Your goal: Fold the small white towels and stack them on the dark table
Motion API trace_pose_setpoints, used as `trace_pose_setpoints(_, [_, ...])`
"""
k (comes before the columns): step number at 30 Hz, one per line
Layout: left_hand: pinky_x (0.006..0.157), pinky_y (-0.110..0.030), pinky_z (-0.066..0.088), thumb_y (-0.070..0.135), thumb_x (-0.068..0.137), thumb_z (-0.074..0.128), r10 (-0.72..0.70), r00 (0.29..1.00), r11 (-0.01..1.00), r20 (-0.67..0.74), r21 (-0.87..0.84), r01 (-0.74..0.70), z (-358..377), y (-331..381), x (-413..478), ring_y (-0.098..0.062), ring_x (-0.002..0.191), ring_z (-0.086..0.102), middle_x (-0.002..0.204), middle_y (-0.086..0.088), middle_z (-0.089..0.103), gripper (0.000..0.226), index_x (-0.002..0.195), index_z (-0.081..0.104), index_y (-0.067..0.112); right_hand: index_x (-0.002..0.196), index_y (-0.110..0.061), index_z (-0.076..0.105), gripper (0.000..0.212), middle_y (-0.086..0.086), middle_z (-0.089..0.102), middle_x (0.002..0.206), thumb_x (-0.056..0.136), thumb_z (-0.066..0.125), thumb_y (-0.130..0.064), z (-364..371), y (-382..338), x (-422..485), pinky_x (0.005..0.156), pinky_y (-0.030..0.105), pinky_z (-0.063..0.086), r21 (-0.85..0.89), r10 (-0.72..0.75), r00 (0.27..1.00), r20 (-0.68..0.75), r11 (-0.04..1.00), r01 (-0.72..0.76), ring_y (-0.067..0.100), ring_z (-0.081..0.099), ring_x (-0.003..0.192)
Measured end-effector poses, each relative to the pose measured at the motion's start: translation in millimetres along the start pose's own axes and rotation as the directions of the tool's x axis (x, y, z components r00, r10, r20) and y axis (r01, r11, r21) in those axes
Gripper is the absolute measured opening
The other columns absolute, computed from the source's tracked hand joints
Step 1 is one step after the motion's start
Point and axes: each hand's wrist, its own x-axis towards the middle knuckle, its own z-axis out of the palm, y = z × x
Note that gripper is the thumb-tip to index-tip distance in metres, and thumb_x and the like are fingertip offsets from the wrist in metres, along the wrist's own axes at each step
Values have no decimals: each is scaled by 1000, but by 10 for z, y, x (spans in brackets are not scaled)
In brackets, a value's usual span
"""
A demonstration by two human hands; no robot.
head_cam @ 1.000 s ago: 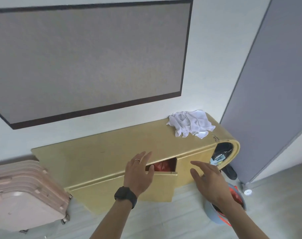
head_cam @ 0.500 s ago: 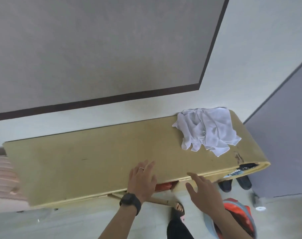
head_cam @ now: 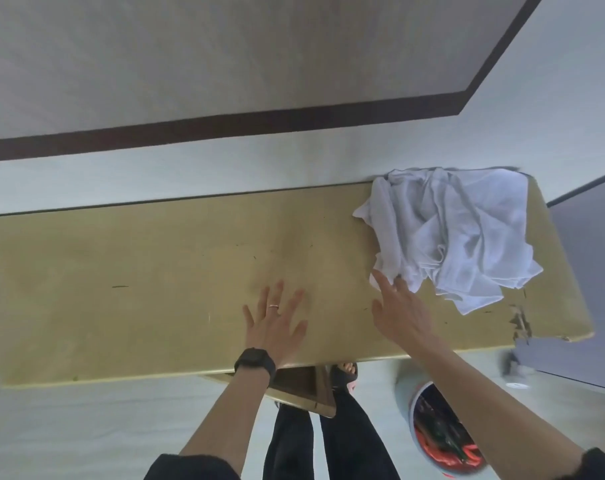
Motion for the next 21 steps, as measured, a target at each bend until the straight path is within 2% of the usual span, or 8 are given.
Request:
trace_pose_setpoints(4, [113,-67,-10,62,97,25,0,1000,1000,19,-1,0,183,-33,98,-20,147,-29,157,16,-32,65,148,-15,55,144,-18,32,52,10,49,127,95,48,-24,125,78,118,69,36,44,10,9,999,-54,1000,-8,30,55,96])
trace_pose_setpoints(8, [114,-65,-11,62,97,28,1,998,1000,60,-11,-1,129,-59,101,-18,148,-26,158,18,-29,65,147,-13,58,130,-16,51,35,6,55,125,96,57,-21,40,70,52,73,32,41,137,-37,991,-130,989,55,29,60,99])
trace_pose_setpoints(10, [116,-64,-3,56,96,38,-5,993,1000,118,-30,9,-13,-52,114,-20,150,-17,162,14,-21,67,149,-3,56,120,-19,58,27,2,60,119,93,62,-17,-77,39,-16,75,30,41,197,-53,984,-172,977,87,24,62,93])
trace_pose_setpoints(12, [119,-57,11,47,95,48,6,990,994,143,-112,10,-238,13,97,-23,152,0,166,4,-1,71,152,7,48,108,-21,64,20,-2,65,110,90,66,-11,-224,-23,-106,74,28,43,250,-79,974,-214,959,133,20,61,87])
trace_pose_setpoints(15, [116,-40,27,42,90,57,105,994,955,4,-281,-99,-652,228,-34,-24,145,25,159,-3,27,76,154,16,38,99,-26,70,20,-9,70,101,88,68,-10,-484,-186,-279,74,25,46,298,-122,961,-249,934,196,10,60,80])
trace_pose_setpoints(18, [106,-39,39,50,86,64,227,968,899,-105,-360,-249,-1063,482,-275,-23,135,38,151,-1,37,74,149,26,37,101,-35,74,17,-17,73,99,89,71,-23,-759,-380,-468,84,25,52,335,-146,963,-227,917,218,3,65,84])
trace_pose_setpoints(21, [102,-35,42,56,77,71,289,944,860,-157,-390,-329,-1358,608,-563,-17,129,44,144,7,43,75,140,34,42,102,-39,75,15,-19,74,92,88,72,-33,-1015,-585,-667,83,21,52,367,-150,961,-232,902,230,-5,65,82])
